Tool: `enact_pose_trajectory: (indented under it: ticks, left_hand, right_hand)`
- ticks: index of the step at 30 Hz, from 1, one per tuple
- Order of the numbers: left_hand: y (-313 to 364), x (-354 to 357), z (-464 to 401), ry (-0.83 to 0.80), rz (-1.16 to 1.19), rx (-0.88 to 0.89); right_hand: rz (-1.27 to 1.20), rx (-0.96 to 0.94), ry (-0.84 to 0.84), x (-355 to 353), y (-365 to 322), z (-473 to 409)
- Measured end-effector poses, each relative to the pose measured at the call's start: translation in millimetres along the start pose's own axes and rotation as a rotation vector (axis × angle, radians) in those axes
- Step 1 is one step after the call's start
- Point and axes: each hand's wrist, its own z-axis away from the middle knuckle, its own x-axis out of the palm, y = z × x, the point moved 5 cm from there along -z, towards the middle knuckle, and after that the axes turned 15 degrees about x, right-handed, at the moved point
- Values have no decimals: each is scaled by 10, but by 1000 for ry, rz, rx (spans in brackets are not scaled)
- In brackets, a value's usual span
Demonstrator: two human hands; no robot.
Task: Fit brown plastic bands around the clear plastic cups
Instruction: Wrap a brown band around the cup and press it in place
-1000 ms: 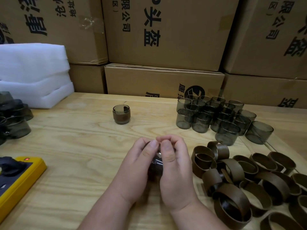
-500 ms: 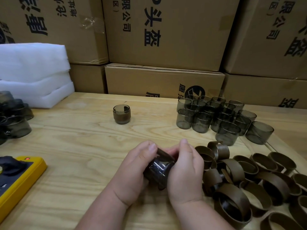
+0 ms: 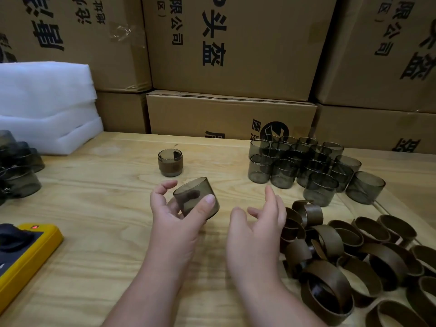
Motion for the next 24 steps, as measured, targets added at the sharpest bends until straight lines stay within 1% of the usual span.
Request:
enact_pose_trajectory:
  ticks: [2, 4, 8, 12, 15, 17, 20, 24]
  left_hand:
    - [14, 5, 9, -5, -20, 6]
    - [25, 24, 16, -19, -37, 16]
    - [33, 54, 21, -44, -36, 23]
    - [16, 39, 12, -14, -21, 25]
    - [6, 22, 5, -20, -61, 42]
    - [6, 23, 7, -35, -159, 65]
    - [12, 37, 26, -73, -382, 103]
    - [15, -16, 15, -82, -610, 147]
  right_hand:
    - [78, 78, -10, 10, 15, -7]
    - [135, 110, -7, 17, 11, -7]
    - [145, 86, 20, 18, -15, 12]
    - [146, 52, 40, 4, -41, 36]
    - [167, 29, 27, 9, -38, 36]
    - [182, 18, 11, 19, -30, 29]
    - [211, -1, 0, 30, -41, 21]
    - [270, -25, -8, 47, -46, 28]
